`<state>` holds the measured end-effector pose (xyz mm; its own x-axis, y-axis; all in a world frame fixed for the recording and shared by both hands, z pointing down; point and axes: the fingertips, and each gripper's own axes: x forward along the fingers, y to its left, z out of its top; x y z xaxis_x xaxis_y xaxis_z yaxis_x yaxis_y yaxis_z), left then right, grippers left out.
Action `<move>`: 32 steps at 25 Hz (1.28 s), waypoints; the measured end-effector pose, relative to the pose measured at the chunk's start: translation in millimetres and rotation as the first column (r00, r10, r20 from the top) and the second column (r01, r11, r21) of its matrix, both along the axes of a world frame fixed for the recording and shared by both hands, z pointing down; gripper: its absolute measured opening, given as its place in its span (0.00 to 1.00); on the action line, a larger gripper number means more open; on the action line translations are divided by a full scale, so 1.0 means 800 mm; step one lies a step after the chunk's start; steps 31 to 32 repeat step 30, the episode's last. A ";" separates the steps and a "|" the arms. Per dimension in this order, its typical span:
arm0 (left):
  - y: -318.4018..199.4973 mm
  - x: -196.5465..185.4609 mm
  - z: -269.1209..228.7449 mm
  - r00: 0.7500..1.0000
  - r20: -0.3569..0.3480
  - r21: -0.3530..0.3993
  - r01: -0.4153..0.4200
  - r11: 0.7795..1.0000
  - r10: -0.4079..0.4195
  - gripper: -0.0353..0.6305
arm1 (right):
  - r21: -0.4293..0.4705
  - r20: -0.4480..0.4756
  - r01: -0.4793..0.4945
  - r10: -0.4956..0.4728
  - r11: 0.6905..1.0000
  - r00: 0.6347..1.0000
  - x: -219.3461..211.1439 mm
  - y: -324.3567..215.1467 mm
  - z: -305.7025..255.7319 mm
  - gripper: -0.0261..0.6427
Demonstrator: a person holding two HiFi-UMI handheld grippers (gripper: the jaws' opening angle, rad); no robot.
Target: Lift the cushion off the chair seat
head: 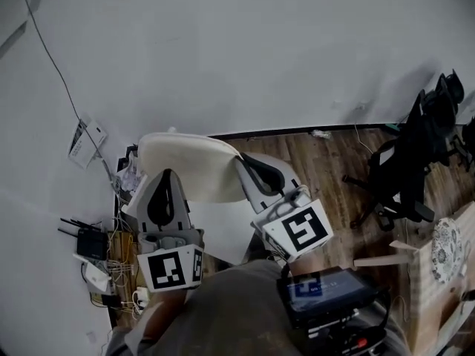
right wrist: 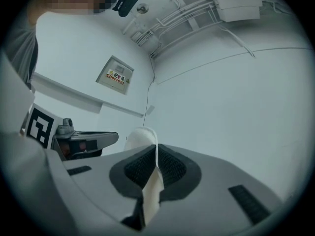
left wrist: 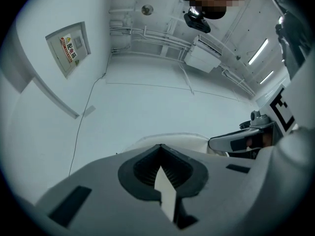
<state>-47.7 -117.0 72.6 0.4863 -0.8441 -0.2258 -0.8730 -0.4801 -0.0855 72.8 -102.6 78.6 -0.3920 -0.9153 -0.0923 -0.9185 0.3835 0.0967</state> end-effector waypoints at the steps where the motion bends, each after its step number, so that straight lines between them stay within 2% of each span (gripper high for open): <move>1: 0.002 0.001 -0.003 1.000 0.002 0.007 -0.002 1.000 0.002 0.06 | 0.011 -0.002 -0.004 0.004 1.000 1.000 0.000 0.002 -0.003 0.07; 11: 0.011 0.005 -0.004 1.000 0.019 0.015 -0.014 1.000 0.014 0.06 | 0.023 -0.024 -0.050 0.050 0.998 0.998 0.002 0.009 -0.008 0.07; 32: 0.015 0.010 0.011 1.000 0.007 -0.020 -0.022 1.000 0.022 0.06 | -0.003 -0.031 -0.067 0.067 0.998 0.997 0.005 0.013 0.003 0.07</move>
